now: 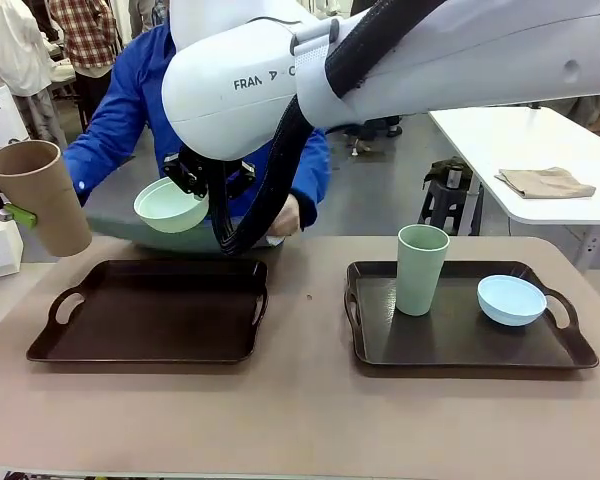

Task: Set up a tray with a mat and arrange the tableware.
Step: Place the Picnic Bowl and Reusable plastic cup back onto the Handle tray in front of the human's position.

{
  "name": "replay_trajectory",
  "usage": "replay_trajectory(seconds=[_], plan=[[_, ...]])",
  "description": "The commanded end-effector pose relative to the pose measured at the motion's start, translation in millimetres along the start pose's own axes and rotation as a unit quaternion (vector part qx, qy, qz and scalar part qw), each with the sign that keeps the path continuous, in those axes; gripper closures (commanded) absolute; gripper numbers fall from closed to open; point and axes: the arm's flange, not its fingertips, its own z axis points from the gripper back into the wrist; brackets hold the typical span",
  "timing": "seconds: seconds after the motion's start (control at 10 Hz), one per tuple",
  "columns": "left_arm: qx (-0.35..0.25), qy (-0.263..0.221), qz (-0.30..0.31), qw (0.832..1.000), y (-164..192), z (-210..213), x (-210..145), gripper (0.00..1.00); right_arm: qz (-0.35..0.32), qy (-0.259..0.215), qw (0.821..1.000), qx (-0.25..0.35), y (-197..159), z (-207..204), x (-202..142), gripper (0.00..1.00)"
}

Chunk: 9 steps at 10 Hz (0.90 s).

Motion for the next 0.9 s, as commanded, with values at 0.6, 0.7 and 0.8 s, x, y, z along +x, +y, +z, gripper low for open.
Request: replay_trajectory(seconds=[0.6,0.7,0.8], plan=[[-0.002,-0.001,-0.011,1.000,-1.7,0.9,1.7,1.00,0.004,-0.004,1.000,-0.003,1.6,-1.2,0.8,1.00],[-0.002,-0.001,-0.011,1.000,-1.7,0.9,1.7,1.00,0.004,-0.004,1.000,-0.003,1.6,-1.2,0.8,1.00],[-0.002,-0.001,-0.011,1.000,-1.7,0.9,1.7,1.00,0.004,-0.004,1.000,-0.003,1.6,-1.2,0.8,1.00]])
